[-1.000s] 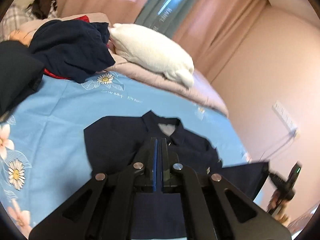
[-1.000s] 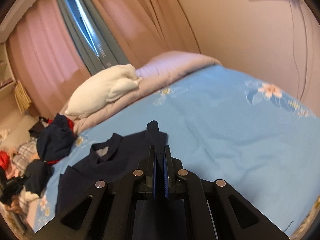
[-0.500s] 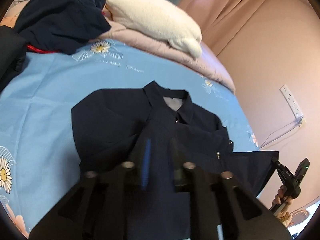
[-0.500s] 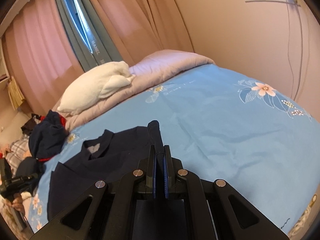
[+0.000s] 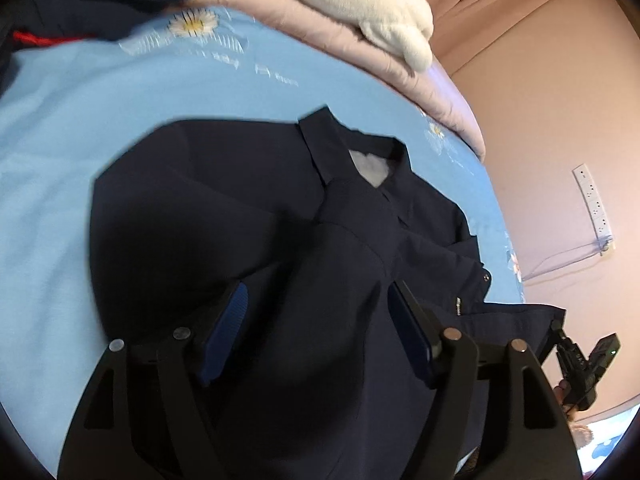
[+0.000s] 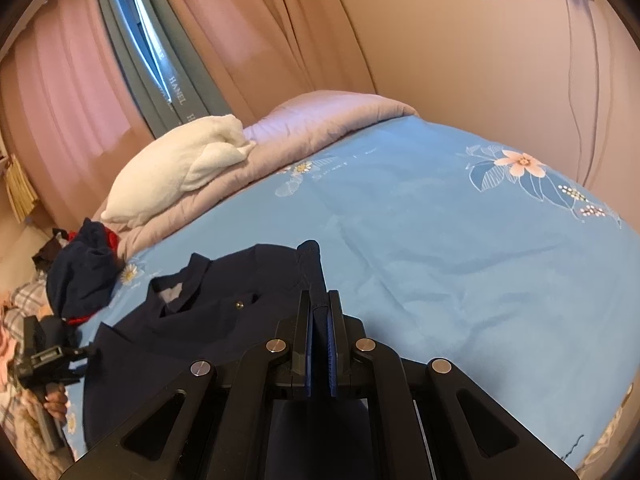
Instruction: Fold large clothes
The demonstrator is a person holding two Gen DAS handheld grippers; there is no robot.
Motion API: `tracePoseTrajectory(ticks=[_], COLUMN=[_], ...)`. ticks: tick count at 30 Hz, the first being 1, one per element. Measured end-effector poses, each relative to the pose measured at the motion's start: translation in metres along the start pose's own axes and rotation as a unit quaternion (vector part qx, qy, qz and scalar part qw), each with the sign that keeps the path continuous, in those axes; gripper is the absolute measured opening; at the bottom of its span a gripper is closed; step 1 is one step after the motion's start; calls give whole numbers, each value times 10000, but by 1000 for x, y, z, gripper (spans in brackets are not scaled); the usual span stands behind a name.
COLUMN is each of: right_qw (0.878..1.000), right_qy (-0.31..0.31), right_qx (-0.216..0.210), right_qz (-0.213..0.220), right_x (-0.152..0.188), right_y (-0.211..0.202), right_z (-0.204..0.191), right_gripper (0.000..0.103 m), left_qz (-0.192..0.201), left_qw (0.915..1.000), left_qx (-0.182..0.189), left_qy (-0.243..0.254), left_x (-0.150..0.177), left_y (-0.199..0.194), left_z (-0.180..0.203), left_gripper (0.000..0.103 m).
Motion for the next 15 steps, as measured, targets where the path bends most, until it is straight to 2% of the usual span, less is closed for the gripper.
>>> tracePoseTrajectory(ticks=[2,3,4,5,6,7,9,12,15], right_qw=[10000,10000,10000,10000,10000,9999,9999,9997,9987], right_qy=[32,37,50,58,66,81,96,69,-40], right_qx=[5,7,14,19,29,22,-32,-254,-480], right_qz=[-24,-33,-46,-56,-58,-61,-38,20,143], right_x=[1,1,1,2,2,3,4,2,-6], right_y=[2,2,3,4,4,4,3,-7,-18], right_z=[2,3,3,4,4,4,4,-1,-13], right_gripper=[6,6,6,6,6,6,6,6,6], left_qz=[-75,-116,-167,-198,-210,-145,45,523,1092], left_qw=[9999,9997,9997,9996,9993,9986,9982,9973,9924], left_qx=[153,200,148,-1,-151,-376,-481,-338,-282], left_qy=[10,38,97,201,267,334,368,382,487], left_x=[-1,-1,-1,0,0,4,10,23,37], left_y=[6,10,14,17,20,22,16,-17,-60], left_z=[2,4,8,12,15,20,26,36,49], left_gripper=[70,62,51,17,5,4,2,2,2])
Point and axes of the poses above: each gripper's, at about its wrist camera, not at the fingertips, and y roughly the way its jaws point, z to its right, x to its underside, the point moved 1 cm from there along y, roughly the way its jaws point, and after that the axes turned 12 degrees about -z, right-handed, at the moved point
